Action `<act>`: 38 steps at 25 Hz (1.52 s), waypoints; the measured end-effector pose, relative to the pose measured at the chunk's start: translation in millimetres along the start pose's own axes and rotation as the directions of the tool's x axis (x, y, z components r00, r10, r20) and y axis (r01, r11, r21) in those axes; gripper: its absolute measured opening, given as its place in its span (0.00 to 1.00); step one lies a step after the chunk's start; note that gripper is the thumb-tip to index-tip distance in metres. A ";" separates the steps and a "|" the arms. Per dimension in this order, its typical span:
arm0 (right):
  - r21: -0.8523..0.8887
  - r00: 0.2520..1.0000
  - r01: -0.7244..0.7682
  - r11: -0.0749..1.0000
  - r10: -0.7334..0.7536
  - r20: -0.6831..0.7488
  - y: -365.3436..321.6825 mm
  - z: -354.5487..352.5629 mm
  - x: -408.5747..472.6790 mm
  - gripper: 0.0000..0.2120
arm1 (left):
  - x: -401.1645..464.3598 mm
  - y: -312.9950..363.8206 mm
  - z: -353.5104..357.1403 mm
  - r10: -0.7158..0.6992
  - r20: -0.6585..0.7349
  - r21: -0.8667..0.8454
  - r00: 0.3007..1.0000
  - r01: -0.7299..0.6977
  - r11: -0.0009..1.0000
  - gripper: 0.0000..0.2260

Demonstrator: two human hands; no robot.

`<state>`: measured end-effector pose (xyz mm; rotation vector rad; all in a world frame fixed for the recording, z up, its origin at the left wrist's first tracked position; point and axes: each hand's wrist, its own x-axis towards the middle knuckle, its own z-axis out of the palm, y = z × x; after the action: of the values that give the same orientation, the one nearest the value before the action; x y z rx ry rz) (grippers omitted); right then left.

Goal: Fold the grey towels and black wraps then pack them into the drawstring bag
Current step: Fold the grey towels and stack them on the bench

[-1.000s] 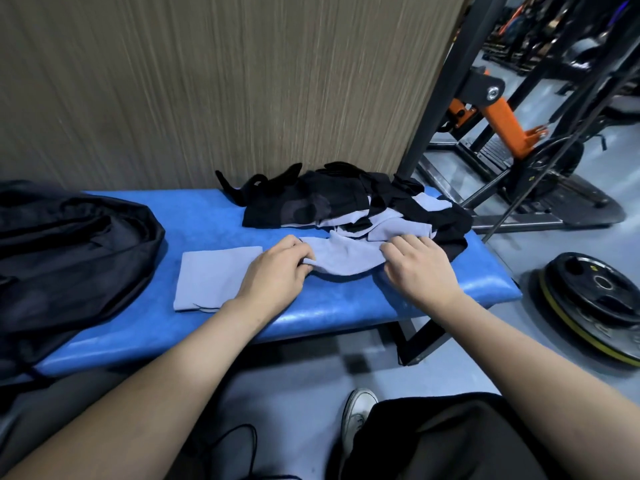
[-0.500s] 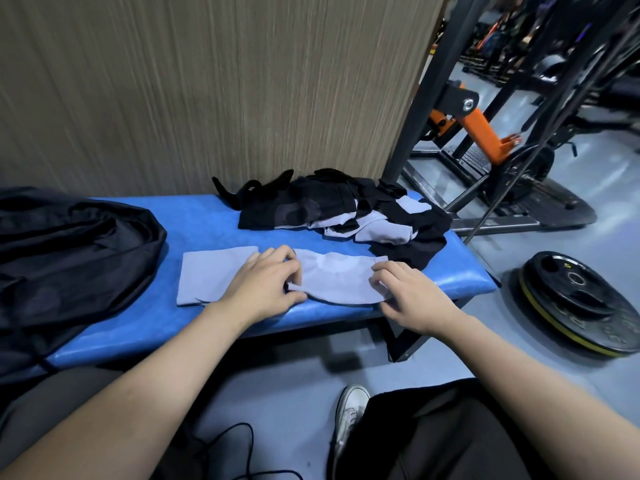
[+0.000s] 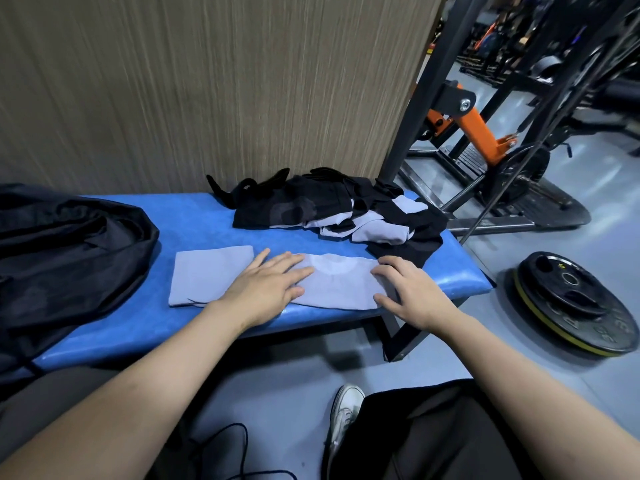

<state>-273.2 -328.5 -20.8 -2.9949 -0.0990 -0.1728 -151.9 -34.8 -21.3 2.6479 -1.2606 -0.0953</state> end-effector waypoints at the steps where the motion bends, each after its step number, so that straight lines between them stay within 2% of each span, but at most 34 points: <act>1: 0.004 1.000 -0.005 1.000 0.005 0.012 2.4 1.3 -0.4 0.25 | 0.4 -1.7 0.6 -0.012 0.049 0.012 0.999 0.011 1.000 0.22; 6: 0.039 0.999 -0.036 0.999 0.036 0.006 8.6 -7.1 -3.6 0.30 | -1.8 -0.9 -5.5 -0.031 0.068 0.003 0.997 0.031 1.000 0.22; 9: -0.039 0.997 -0.049 0.998 0.051 0.053 10.0 -9.8 -6.5 0.35 | -3.1 -1.4 -6.3 -0.040 0.079 -0.030 0.996 0.043 0.999 0.22; 12: -0.028 0.999 -0.033 0.999 0.034 0.021 5.9 -6.2 -3.4 0.30 | -2.8 -1.1 -7.2 -0.042 0.083 -0.058 0.996 0.047 0.997 0.22; 17: 0.268 0.992 -0.115 0.957 0.125 -0.020 0.1 -11.7 -4.6 0.18 | -4.8 -1.0 -7.5 -0.039 0.086 -0.080 0.996 0.046 0.996 0.22; 20: 0.411 0.977 -0.189 0.892 0.212 -0.011 -4.8 -13.9 -2.3 0.20 | -4.8 0.9 -5.0 -0.057 0.014 -0.070 0.998 0.057 0.996 0.21; 23: 0.381 0.977 -0.203 0.902 0.210 0.022 -7.8 -8.7 4.3 0.23 | -6.2 1.6 -6.6 -0.113 -0.098 -0.039 0.989 0.110 0.993 0.20; 29: 0.456 0.952 -0.208 0.865 0.286 -0.109 -15.3 -19.7 4.6 0.12 | -6.6 -0.6 -10.3 -0.144 -0.176 -0.038 0.974 0.139 0.990 0.16; 34: 0.458 0.918 -0.278 0.844 0.374 -0.131 -10.4 -25.0 -5.3 0.18 | -3.6 2.4 -10.6 -0.107 -0.158 -0.063 0.981 0.099 0.993 0.15; 38: 0.439 0.943 -0.129 0.889 0.247 -0.222 -29.2 -28.5 3.0 0.16 | -2.9 5.7 -9.1 -0.093 -0.138 -0.091 0.986 0.081 0.993 0.15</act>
<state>-275.5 -303.6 11.5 -2.5017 0.1677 -0.4738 -156.8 -34.7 -11.3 2.5859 -1.0727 0.0261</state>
